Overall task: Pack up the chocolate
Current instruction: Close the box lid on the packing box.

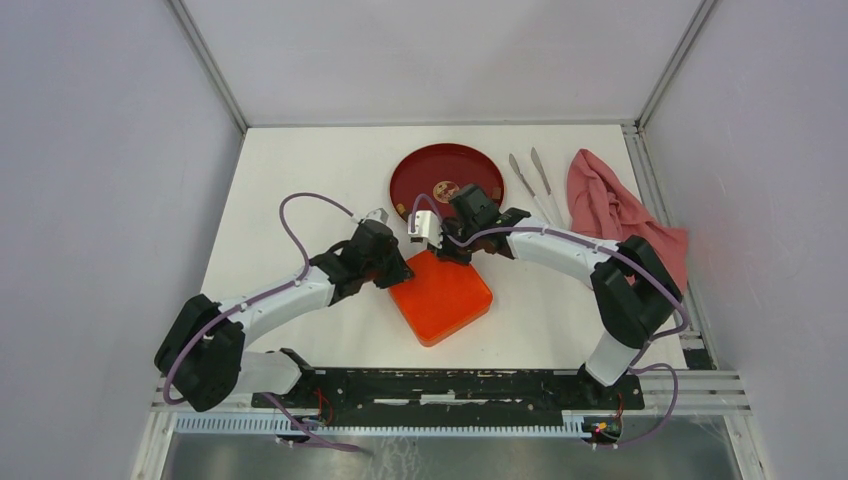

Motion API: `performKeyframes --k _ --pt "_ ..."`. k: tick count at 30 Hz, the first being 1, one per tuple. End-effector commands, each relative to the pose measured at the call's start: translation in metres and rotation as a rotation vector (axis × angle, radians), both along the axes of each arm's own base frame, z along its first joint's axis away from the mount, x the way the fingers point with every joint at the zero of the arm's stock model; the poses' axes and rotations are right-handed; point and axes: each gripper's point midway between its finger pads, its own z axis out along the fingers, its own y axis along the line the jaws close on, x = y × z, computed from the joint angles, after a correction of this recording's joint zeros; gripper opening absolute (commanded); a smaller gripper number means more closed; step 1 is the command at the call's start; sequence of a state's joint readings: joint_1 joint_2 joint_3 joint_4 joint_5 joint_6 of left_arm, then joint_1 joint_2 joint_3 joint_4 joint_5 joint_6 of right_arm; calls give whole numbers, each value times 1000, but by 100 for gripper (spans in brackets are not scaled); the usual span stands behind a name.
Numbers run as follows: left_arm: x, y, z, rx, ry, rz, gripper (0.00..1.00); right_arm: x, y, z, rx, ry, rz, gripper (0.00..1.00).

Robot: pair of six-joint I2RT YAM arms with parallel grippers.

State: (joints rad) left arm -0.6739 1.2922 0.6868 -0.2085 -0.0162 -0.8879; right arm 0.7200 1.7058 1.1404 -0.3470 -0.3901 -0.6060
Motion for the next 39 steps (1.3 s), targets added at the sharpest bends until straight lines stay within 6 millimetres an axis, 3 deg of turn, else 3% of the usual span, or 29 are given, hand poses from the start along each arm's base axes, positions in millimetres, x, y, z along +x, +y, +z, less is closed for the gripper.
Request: performKeyframes --k 1,8,17,28,31,34,39 --pt "-24 34 -41 180 112 -37 10 -4 -32 -33 -167 57 -67 6" --pt "-10 31 3 167 24 -39 10 -2 -27 -29 -148 67 -60 7" --pt "-9 35 60 138 -73 -41 3 -1 -28 -29 -145 73 -65 7" --pt "-4 37 108 159 -256 -43 2 0 -29 -30 -139 77 -70 7" --pt "-4 33 99 172 -240 -60 2 0 -29 -30 -136 83 -71 7" --pt "-5 32 76 191 -201 -59 2 -1 -29 -29 -130 87 -69 7" --pt "-12 53 -5 302 -9 -20 2 -2 -30 -28 -126 92 -69 7"
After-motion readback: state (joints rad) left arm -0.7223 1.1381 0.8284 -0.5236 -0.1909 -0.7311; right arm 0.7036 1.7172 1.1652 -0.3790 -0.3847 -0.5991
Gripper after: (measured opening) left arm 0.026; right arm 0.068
